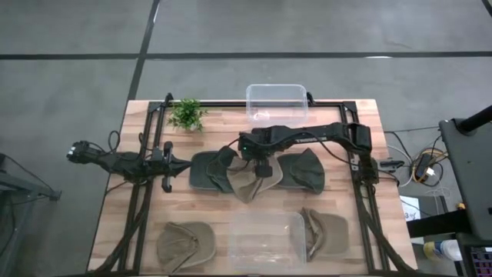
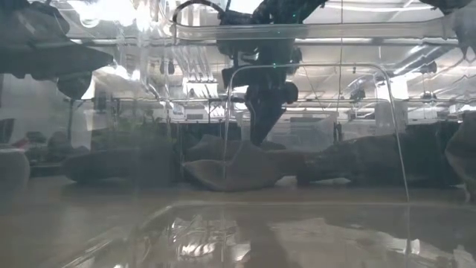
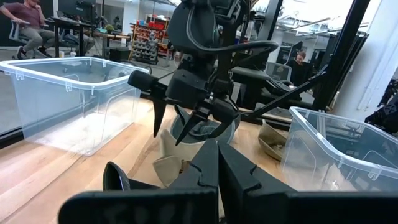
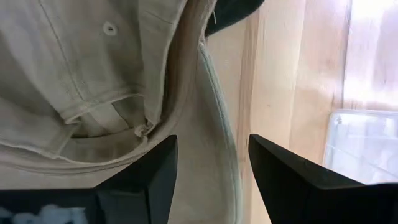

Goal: Pick & Place hat
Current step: Put the top brown cap into the top transparent bin

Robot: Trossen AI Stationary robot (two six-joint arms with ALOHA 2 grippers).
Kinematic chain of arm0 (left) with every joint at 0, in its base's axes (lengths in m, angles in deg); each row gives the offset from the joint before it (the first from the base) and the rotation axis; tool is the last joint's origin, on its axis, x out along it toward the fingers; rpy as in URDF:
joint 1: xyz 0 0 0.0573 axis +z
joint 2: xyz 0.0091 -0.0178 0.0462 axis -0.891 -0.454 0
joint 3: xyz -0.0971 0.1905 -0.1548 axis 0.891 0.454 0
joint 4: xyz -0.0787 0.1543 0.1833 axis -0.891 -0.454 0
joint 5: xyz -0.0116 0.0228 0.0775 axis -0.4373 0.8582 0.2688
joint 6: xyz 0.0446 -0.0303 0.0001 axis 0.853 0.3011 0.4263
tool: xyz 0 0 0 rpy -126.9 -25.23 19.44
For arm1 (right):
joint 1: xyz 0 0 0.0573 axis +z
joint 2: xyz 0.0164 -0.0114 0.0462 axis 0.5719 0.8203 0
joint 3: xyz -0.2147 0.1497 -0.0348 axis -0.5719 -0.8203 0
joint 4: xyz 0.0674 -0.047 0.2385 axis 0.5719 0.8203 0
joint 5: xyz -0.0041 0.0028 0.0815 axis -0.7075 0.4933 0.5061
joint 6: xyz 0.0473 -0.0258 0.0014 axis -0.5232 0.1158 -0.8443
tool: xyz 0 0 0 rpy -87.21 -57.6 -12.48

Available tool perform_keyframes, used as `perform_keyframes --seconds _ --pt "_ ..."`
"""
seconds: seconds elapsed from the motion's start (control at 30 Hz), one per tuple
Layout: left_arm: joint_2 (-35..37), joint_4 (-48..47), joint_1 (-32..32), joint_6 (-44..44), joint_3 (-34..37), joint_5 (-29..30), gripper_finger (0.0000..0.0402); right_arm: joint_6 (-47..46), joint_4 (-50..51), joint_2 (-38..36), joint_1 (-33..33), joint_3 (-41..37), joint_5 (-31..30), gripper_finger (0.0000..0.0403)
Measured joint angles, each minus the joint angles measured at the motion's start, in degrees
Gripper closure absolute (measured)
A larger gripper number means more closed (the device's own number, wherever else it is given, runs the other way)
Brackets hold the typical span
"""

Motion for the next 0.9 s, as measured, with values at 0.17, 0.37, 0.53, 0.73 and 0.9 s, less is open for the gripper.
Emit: perform_keyframes --seconds 0.17,0.37,0.53,0.73,0.9 --pt "0.0 0.01 0.01 0.02 0.01 0.01 0.0401 1.18 -0.63 -0.71 -0.28 -0.02 -2.24 0.0227" --pt "0.0 0.02 0.01 0.02 0.02 0.0 0.0401 2.04 -0.8 -0.77 -0.81 -0.04 1.81 0.0244" --pt "0.0 0.0 0.0 0.02 0.02 0.0 0.0401 2.05 -0.85 -0.77 -0.79 -0.04 2.22 0.0268" --pt "0.0 0.02 0.01 0.02 0.01 0.0 0.0401 1.9 -0.88 -0.37 -0.81 -0.08 2.25 0.0302" --pt "0.0 0.02 0.0 0.02 0.02 0.0 0.0401 1.82 -1.07 0.34 -0.81 -0.09 2.22 0.0319"
